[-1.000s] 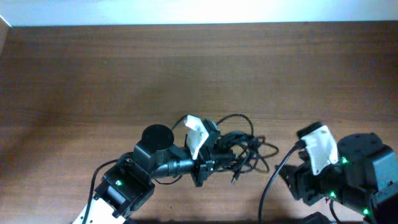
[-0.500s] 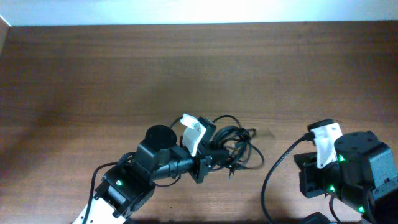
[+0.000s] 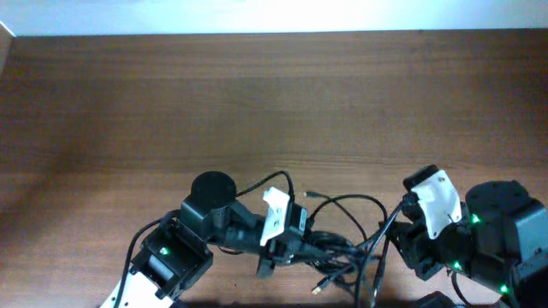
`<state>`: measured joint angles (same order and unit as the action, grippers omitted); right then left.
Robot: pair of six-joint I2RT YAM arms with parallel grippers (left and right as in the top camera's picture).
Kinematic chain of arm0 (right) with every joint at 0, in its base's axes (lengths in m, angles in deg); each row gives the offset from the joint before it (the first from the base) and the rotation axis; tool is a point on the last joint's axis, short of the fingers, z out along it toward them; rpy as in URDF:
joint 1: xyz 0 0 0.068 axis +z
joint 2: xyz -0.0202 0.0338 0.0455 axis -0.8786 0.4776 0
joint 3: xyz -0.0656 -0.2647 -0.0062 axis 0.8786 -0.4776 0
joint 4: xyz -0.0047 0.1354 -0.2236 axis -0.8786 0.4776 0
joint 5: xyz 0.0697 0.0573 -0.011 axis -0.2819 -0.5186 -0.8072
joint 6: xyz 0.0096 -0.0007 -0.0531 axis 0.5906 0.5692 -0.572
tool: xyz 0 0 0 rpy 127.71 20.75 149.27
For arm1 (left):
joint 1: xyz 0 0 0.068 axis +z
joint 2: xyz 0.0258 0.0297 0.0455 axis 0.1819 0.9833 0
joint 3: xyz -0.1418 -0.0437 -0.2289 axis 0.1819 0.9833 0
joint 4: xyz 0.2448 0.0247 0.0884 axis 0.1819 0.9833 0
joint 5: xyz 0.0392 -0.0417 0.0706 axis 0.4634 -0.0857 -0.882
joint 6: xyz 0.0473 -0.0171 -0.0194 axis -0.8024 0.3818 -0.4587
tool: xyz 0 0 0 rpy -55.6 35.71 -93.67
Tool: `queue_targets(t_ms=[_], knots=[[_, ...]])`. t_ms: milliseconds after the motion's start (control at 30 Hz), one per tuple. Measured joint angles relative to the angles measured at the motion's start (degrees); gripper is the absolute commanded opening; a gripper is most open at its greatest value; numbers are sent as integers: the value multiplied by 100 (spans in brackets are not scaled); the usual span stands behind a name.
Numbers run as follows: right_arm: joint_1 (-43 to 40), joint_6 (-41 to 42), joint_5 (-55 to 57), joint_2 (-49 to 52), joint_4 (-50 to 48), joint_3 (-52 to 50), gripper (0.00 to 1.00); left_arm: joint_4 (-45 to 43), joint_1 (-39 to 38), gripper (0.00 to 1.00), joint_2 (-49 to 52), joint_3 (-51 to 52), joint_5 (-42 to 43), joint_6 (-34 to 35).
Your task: Untangle cables
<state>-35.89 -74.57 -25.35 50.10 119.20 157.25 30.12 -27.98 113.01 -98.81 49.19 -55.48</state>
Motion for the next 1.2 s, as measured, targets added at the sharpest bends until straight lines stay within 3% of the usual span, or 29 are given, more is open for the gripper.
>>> queue_targets(t_ms=[133, 233, 367, 500, 667, 900, 1200], knots=[[0, 1585, 1561, -2, 9, 0, 50, -4, 2, 0, 0, 0, 463, -238], [0, 1869, 1829, -2, 247, 0, 51, -2, 2, 0, 0, 0, 511, -306], [0, 1241, 1272, -2, 356, 0, 52, 17, 0, 0, 0, 0, -44, -393], [0, 745, 378, -2, 308, 0, 52, 190, 0, 0, -4, 0, -1377, 269], [0, 619, -129, -2, 7, 0, 57, 420, 0, 0, -4, 0, -2214, 907], [0, 608, -197, -2, -479, 0, 58, -479, 0, 0, 11, 11, -1532, 1270], [0, 494, -933, -2, -295, 0, 57, -643, 0, 0, 11, 11, -1185, 1272]])
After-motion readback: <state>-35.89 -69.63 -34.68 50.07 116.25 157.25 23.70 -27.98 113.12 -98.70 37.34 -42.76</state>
